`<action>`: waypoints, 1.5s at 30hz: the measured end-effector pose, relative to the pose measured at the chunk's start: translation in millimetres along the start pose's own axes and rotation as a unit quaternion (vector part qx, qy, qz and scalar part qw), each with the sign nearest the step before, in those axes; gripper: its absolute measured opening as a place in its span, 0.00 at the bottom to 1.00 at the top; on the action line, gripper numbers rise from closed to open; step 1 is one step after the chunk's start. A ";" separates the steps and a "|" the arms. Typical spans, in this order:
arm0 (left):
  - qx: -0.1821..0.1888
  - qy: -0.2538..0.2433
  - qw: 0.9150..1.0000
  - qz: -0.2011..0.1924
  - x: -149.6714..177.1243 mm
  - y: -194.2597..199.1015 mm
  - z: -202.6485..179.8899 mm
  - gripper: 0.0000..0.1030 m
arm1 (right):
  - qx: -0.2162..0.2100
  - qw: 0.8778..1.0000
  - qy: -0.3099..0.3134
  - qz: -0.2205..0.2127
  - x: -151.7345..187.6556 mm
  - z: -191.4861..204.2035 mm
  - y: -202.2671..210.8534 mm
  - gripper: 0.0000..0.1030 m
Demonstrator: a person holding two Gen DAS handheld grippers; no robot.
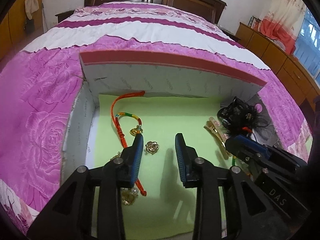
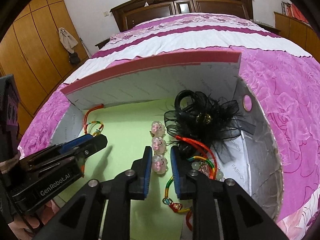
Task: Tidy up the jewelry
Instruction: 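Open both tools to drop the items inside the box, then withdraw both open tools from the box back over the bed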
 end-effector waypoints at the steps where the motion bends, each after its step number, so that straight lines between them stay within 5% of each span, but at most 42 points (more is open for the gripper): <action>1: 0.001 0.001 1.000 -0.002 -0.4 2.9 0.6 0.24 | -0.002 1.000 0.003 -0.003 -0.3 1.8 2.7 0.22; 26: 0.026 -0.019 0.998 -0.047 12.2 90.3 -9.2 0.27 | -0.031 0.996 0.018 -0.076 5.3 25.1 102.3 0.28; 45: 0.059 -0.032 0.998 -0.017 66.9 116.2 -22.9 0.31 | -0.022 0.997 0.013 -0.072 53.9 20.8 151.3 0.28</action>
Point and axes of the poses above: each gripper's, at about its wrist camera, not at the fingertips, and y roughly against the way its jaws point, z to its left, x to its underside, the point moved 3 cm from there along -y, roughly the way its jaws point, and after that the axes turned 8 degrees about -x, right-handed, at the moved point
